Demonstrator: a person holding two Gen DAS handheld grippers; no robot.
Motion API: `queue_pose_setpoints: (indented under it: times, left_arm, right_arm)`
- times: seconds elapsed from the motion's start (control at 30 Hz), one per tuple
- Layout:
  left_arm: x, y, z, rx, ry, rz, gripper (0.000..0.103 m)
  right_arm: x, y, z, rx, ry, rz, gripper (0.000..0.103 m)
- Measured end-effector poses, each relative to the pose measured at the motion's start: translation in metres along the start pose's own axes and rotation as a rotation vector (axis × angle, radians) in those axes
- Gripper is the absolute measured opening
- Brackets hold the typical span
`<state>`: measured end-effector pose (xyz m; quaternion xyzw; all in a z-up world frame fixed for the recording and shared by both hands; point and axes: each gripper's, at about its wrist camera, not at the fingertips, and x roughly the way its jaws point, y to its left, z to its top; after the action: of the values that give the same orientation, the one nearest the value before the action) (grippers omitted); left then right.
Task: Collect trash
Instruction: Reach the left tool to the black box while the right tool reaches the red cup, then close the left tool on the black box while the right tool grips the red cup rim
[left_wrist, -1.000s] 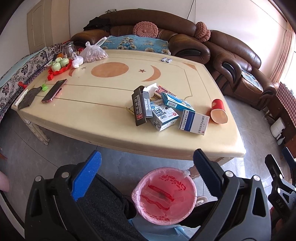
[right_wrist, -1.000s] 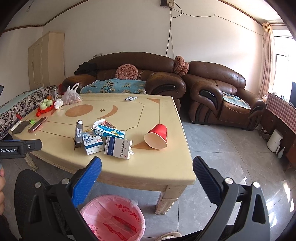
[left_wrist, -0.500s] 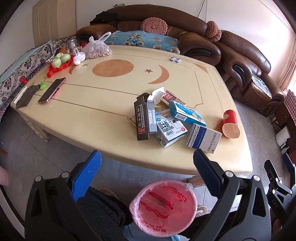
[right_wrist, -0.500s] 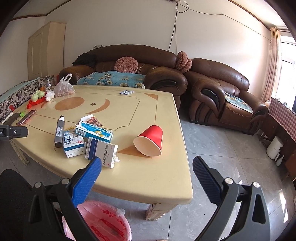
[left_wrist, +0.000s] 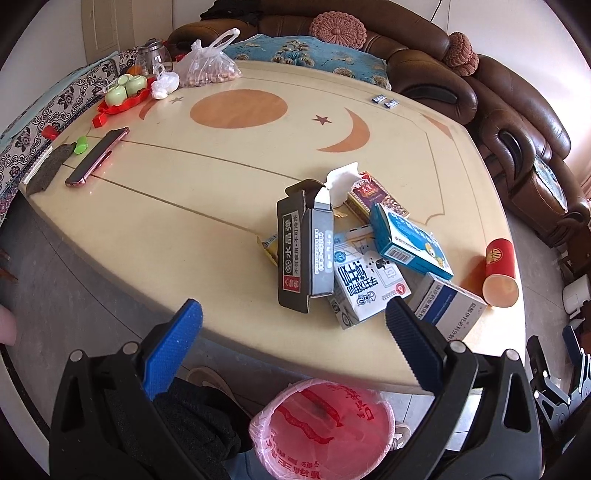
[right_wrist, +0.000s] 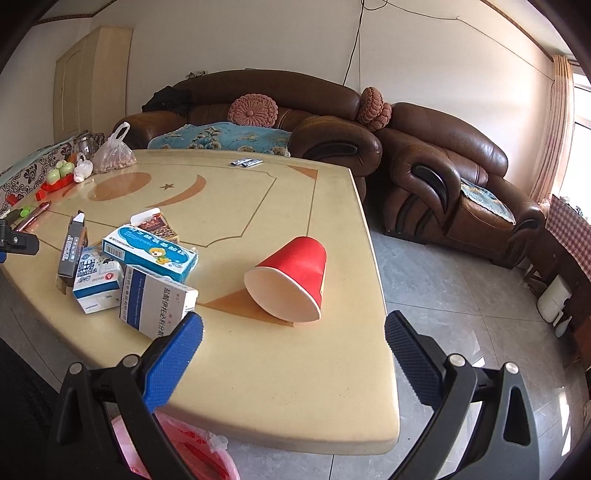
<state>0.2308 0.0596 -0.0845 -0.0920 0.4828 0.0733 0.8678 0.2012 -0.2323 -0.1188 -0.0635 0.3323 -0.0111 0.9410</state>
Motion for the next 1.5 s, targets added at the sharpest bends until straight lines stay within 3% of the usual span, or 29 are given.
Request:
queue_pose_setpoints:
  times: [0.63,0.97,1.17,1.23,1.37,1.43,1.5]
  left_arm:
    - [0.074,0.001,0.031,-0.064,0.083,0.078,0.097]
    - [0.091,0.003,0.044,-0.090,0.086,0.089,0.097]
    - [0.094,0.009,0.047,-0.104,0.077,0.081,0.097]
    - [0.094,0.011,0.048,-0.112,0.077,0.072,0.091]
    - [0.093,0.017,0.049,-0.133,0.080,0.041,0.081]
    - [0.093,0.020,0.049,-0.138,0.082,0.032,0.073]
    - [0.093,0.024,0.048,-0.150,0.086,0.014,0.068]
  right_arm:
    - [0.073,-0.006,0.008,-0.046,0.014,-0.007,0.097]
    - [0.094,-0.005,0.014,-0.040,0.018,0.012,0.096]
    - [0.101,-0.001,0.017,-0.056,0.038,0.030,0.077]
    - [0.105,0.000,0.016,-0.060,0.052,0.033,0.061]
    - [0.110,0.003,0.013,-0.071,0.063,0.012,0.048]
    - [0.108,0.003,0.014,-0.073,0.057,-0.013,0.034]
    - [0.107,0.001,0.014,-0.067,0.056,-0.021,0.028]
